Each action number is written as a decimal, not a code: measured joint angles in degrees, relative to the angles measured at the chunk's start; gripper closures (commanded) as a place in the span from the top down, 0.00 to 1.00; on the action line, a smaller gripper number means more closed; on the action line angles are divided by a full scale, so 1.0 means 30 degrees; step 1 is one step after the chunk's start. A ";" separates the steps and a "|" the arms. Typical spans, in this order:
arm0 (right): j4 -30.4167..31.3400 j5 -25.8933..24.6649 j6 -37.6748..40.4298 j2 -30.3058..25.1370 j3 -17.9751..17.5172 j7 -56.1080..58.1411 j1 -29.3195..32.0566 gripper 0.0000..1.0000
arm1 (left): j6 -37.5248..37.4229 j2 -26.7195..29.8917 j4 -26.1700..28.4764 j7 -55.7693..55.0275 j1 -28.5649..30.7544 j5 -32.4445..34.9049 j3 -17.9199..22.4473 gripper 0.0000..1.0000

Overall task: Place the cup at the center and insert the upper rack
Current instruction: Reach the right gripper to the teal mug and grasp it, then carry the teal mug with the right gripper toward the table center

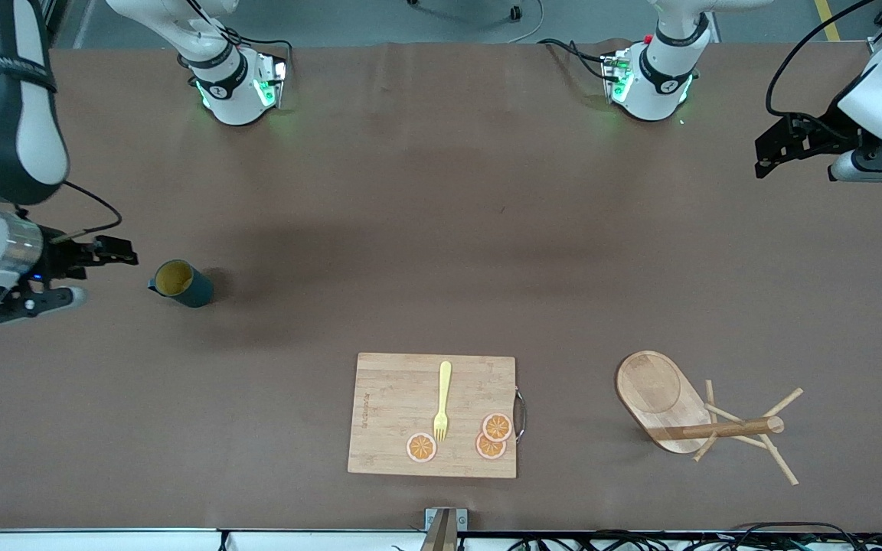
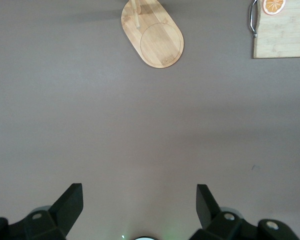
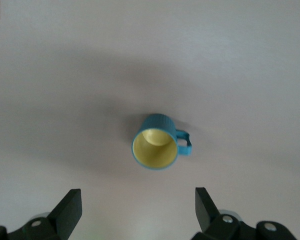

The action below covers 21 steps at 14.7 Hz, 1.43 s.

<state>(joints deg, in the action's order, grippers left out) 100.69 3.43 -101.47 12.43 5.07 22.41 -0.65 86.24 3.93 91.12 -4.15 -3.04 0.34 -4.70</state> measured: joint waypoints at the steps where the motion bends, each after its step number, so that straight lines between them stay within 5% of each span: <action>1: 0.0932 0.0036 -0.1173 -0.0051 0.0003 0.1050 0.0004 1.00 | 0.0002 -0.0062 -0.0001 -0.0165 -0.0009 0.0000 -0.0005 1.00; 7: 0.6422 0.0076 -0.8595 0.0010 0.0042 0.6880 0.0260 1.00 | 0.0031 -0.0219 -0.0006 -0.1822 -0.0088 -0.0001 -0.0099 1.00; 10: 0.7355 0.0076 -1.0098 0.0703 0.0045 0.8584 0.0418 0.99 | 0.0035 -0.0219 -0.0011 -0.2830 -0.0181 -0.0001 -0.0186 1.00; 12: 0.7362 0.0076 -1.0822 0.1445 0.0058 0.9150 0.0612 0.73 | 0.0035 -0.0220 -0.0011 -0.3107 -0.0186 -0.0001 -0.0231 1.00; 15: 0.7362 0.0077 -1.1562 0.2523 0.0060 0.9304 0.0745 0.01 | 0.0035 -0.0220 -0.0012 -0.3132 -0.0185 -0.0001 -0.0237 1.00; 21: 0.6913 0.0836 -1.0324 0.2813 0.0006 0.8644 0.0694 0.00 | 0.0035 -0.0221 -0.0012 -0.3132 -0.0186 -0.0002 -0.0312 1.00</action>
<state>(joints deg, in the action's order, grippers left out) 121.43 5.94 -132.45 20.86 5.09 48.34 1.43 86.35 3.26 91.08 -13.55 -3.60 0.33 -5.64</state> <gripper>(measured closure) 0.881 0.000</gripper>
